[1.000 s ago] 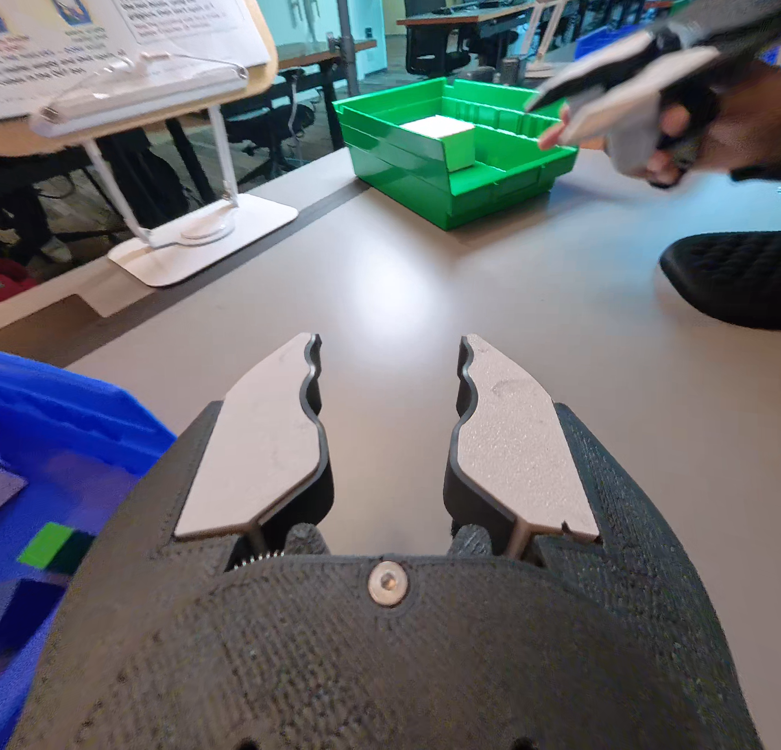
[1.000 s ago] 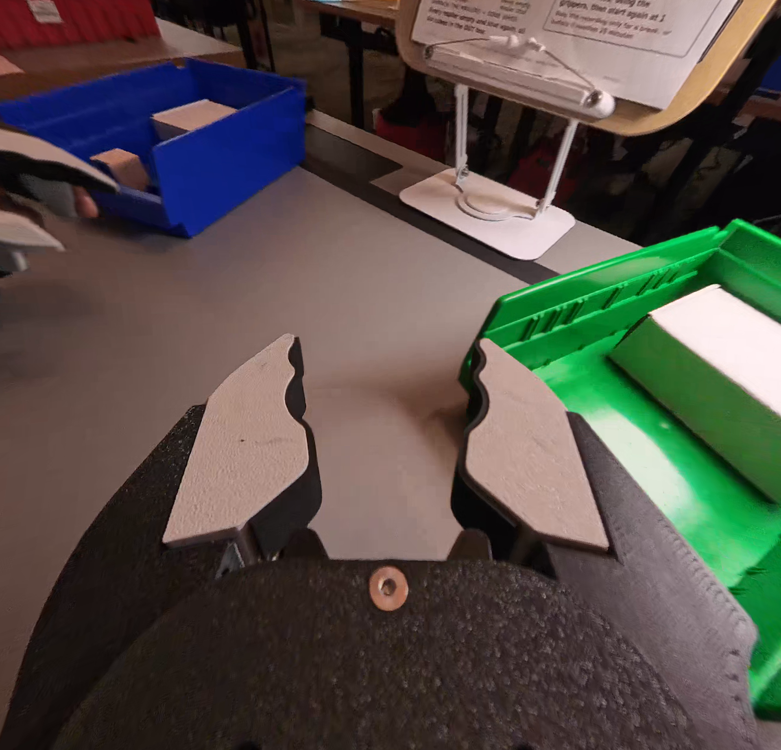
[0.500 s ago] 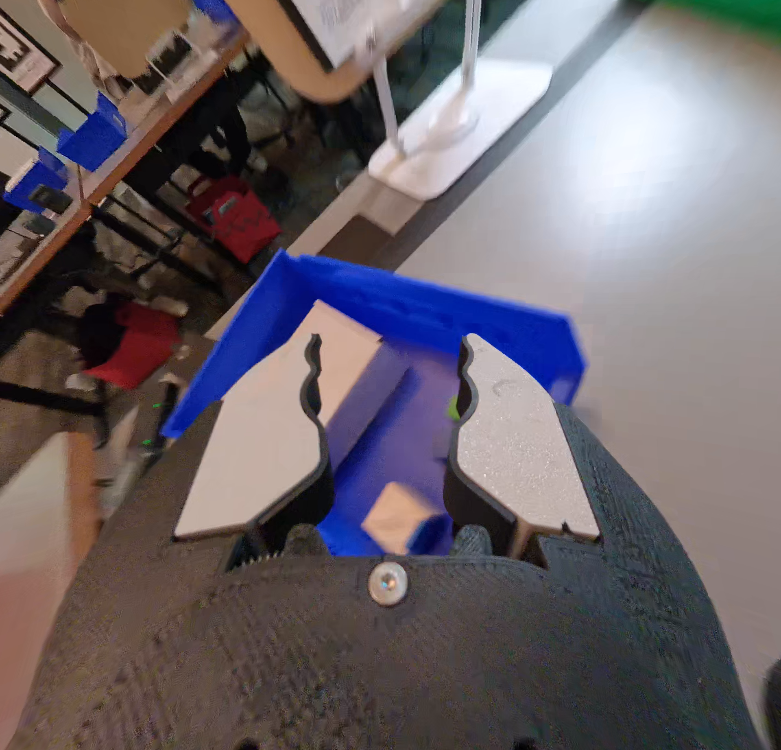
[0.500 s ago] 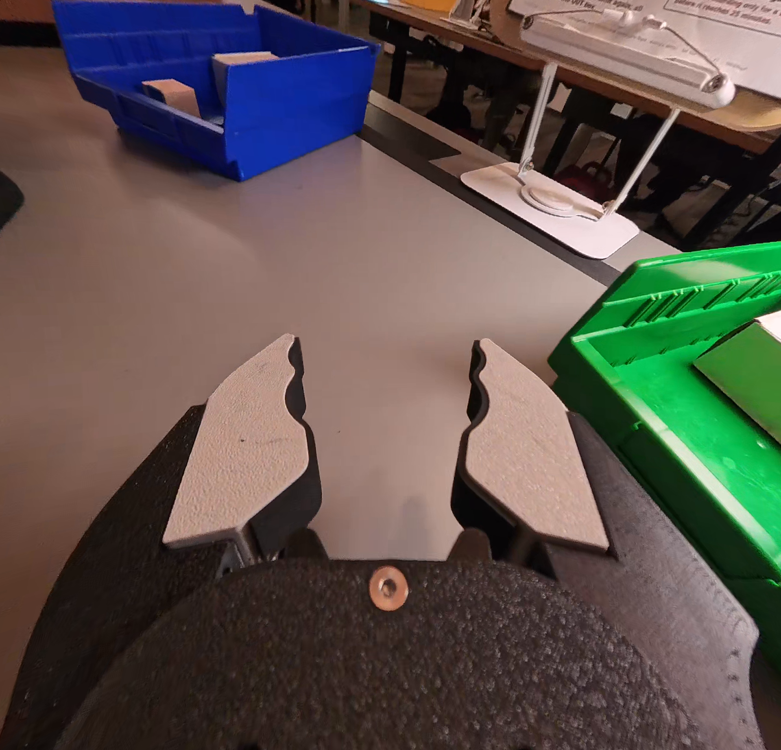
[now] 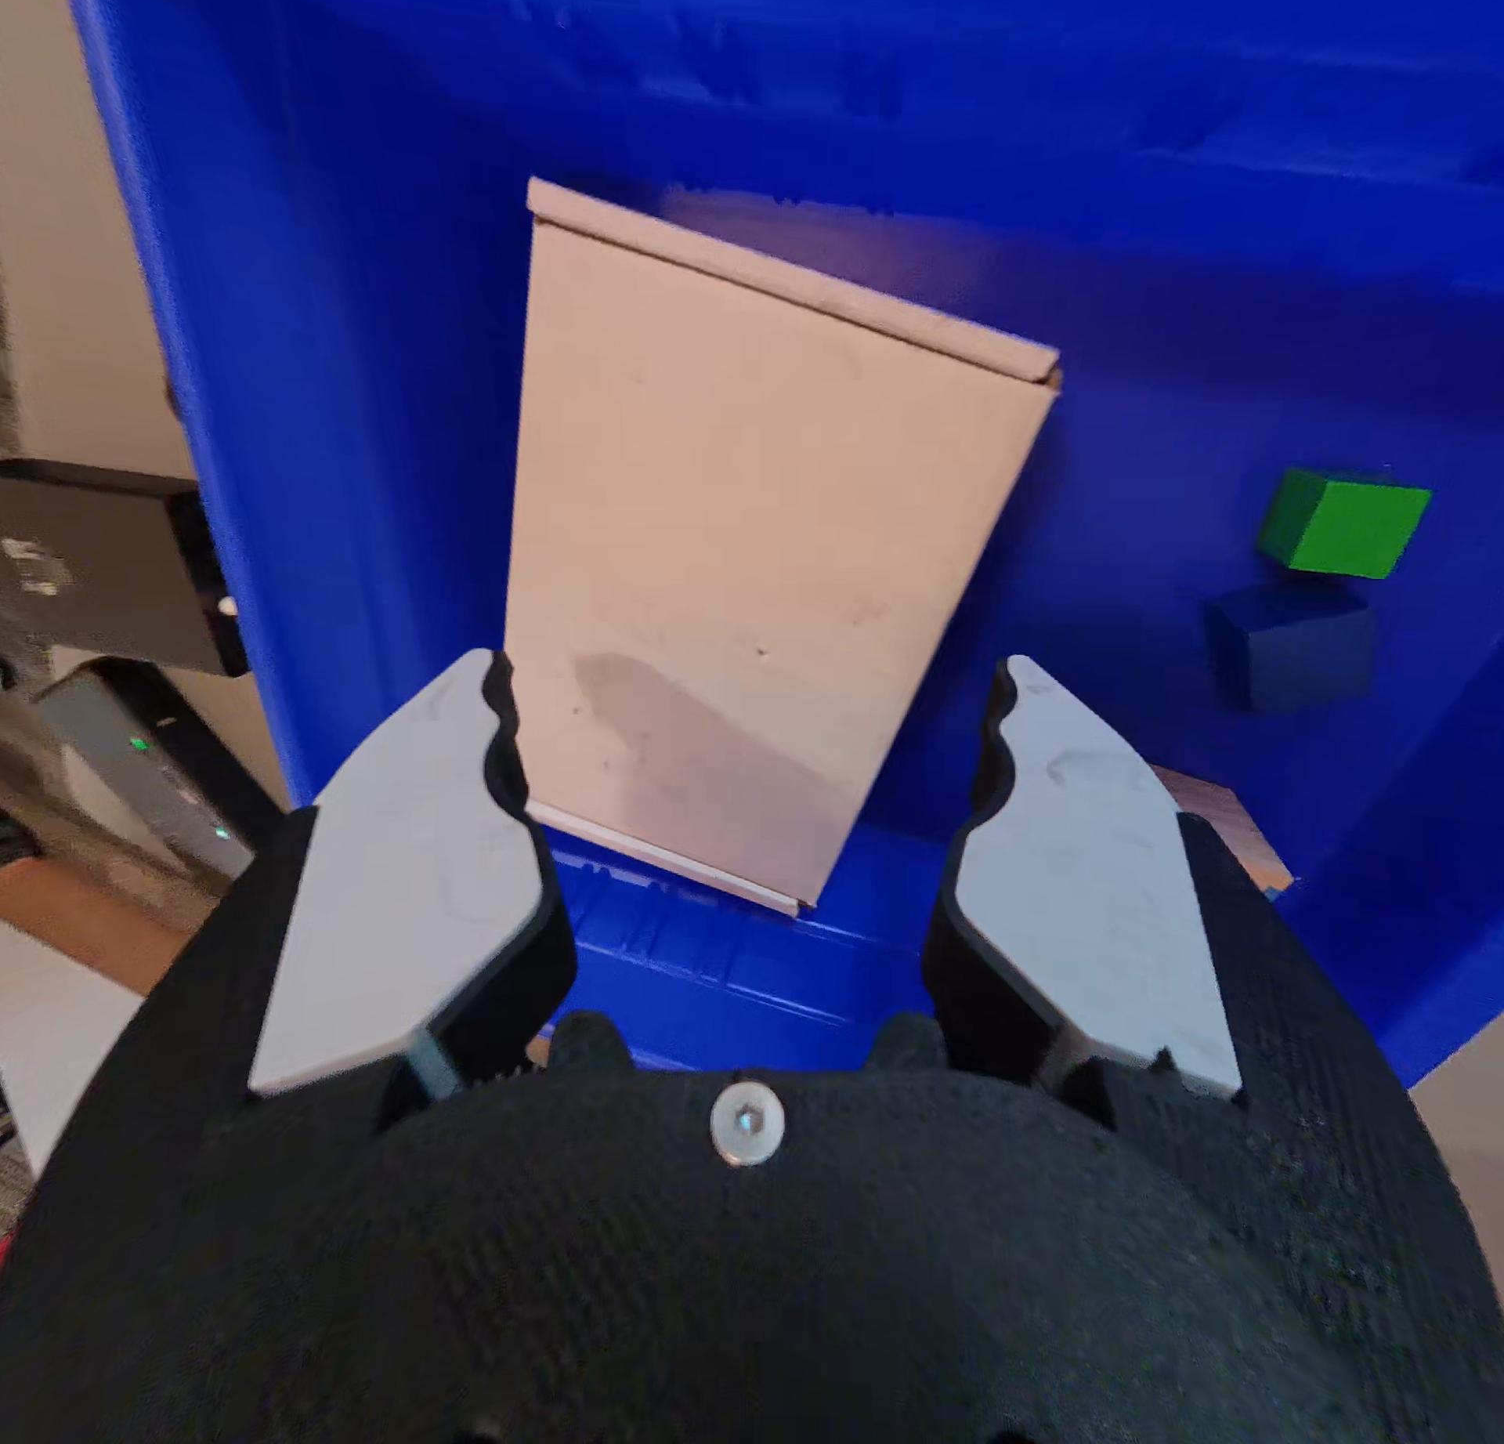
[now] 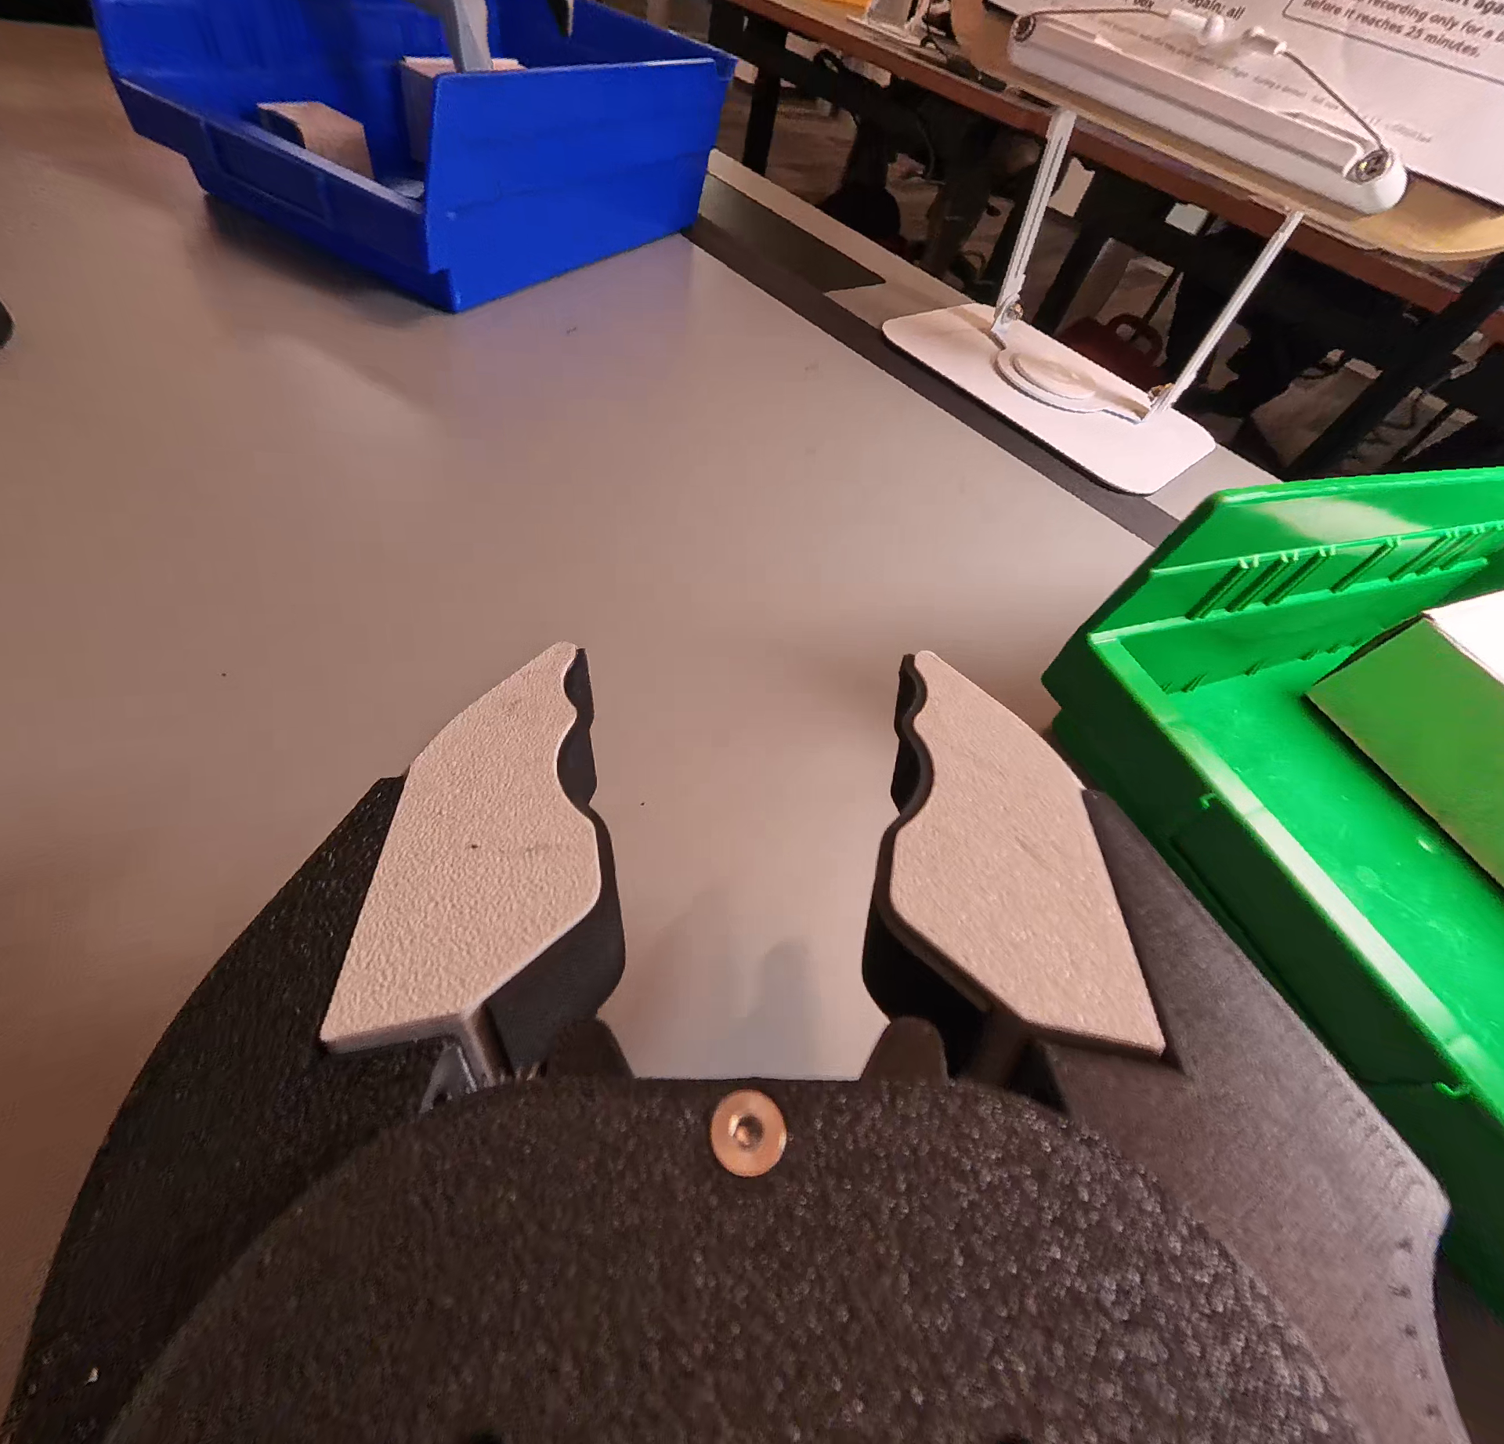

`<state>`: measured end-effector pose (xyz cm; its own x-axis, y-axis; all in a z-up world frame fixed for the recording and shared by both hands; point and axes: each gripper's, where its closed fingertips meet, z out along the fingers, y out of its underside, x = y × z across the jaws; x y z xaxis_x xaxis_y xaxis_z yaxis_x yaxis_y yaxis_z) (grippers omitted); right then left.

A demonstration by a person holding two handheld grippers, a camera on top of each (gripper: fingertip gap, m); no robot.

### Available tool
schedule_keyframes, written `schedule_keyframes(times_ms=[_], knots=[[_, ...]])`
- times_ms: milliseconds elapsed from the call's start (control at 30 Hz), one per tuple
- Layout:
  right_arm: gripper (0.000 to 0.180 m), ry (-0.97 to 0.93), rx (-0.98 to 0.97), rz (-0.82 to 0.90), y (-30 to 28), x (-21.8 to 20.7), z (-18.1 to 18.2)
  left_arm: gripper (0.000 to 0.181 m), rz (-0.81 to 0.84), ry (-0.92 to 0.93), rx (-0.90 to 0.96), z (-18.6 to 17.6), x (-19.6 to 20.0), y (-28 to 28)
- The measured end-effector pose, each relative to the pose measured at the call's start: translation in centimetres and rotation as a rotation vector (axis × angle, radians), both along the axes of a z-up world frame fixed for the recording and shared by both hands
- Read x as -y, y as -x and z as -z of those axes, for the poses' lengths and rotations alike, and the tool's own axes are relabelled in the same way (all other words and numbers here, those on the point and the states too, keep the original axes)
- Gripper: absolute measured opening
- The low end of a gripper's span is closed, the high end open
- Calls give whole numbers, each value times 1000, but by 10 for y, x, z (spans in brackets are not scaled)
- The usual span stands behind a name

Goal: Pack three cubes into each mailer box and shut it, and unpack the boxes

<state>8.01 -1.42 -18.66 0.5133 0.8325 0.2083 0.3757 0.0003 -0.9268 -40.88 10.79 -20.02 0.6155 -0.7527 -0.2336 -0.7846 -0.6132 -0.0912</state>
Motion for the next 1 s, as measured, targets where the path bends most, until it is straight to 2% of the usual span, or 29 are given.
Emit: schedule_keyframes(times_ms=[133, 400, 500, 700, 833, 1000], knots=[[71, 10, -4, 20, -5, -5, 1, 120, -25, 123, -32, 18, -2, 15], [70, 42, 13, 2, -1, -6, 10, 127, 7, 228, -65, 34, -6, 18], [69, 37, 29, -4, 1, -5, 12, 129, 55, 231, -153, 42, -6, 24], [67, 18, 17, -8, 0, -4, 9, 128, 83, 156, -161, 39, -2, 21], [67, 13, 10, -16, 1, -1, 7, 128, 84, 54, -138, 18, 1, 15], [67, -12, 16, -31, 3, 3, 4, 127, 104, -167, -84, -50, 7, -8]])
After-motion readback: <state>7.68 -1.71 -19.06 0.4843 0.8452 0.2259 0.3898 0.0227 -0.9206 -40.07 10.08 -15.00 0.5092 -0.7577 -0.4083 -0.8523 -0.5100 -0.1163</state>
